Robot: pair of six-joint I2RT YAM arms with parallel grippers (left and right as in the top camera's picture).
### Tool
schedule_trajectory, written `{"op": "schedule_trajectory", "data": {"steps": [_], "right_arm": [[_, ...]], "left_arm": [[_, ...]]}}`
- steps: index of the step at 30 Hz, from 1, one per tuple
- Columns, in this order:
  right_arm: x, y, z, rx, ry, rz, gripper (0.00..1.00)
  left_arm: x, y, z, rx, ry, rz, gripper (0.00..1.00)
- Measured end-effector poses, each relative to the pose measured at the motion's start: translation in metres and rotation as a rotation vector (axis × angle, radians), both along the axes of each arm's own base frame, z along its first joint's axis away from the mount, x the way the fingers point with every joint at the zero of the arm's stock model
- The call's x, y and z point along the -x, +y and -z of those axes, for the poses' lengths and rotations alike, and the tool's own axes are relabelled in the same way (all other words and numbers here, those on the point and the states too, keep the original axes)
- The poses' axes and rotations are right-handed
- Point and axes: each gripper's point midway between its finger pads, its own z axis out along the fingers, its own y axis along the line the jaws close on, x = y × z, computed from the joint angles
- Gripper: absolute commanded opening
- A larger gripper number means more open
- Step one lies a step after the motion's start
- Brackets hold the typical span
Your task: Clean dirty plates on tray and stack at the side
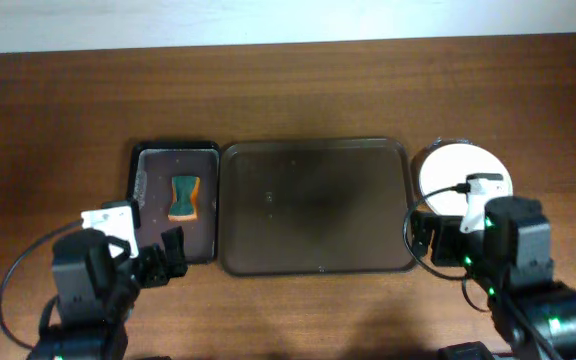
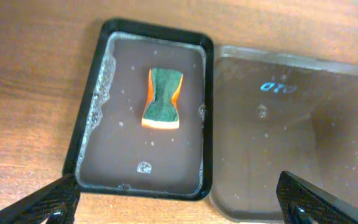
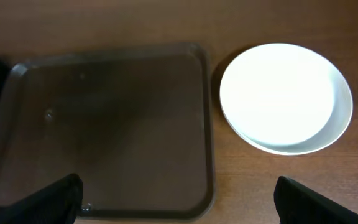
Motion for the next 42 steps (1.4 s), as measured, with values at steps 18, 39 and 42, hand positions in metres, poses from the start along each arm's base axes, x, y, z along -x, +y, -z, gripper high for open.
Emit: {"op": "schedule_trajectory", "data": {"steps": [18,39,42], "right_arm": [[-0.008,-0.005,0.021,0.026,0.007,0.018,0.99],[-0.012,-0.006,0.062,0.125,-0.717,-0.091,0.99],[-0.012,-0.006,0.062,0.132,-0.717,-0.094,0.99]], "left_arm": [[0.002,0.000,-0.005,-0.002,-0.024,0.001,0.99],[0.002,0.000,-0.002,-0.004,-0.017,0.003,1.00],[0.002,0.000,-0.002,-0.004,-0.017,0.003,0.99]]}}
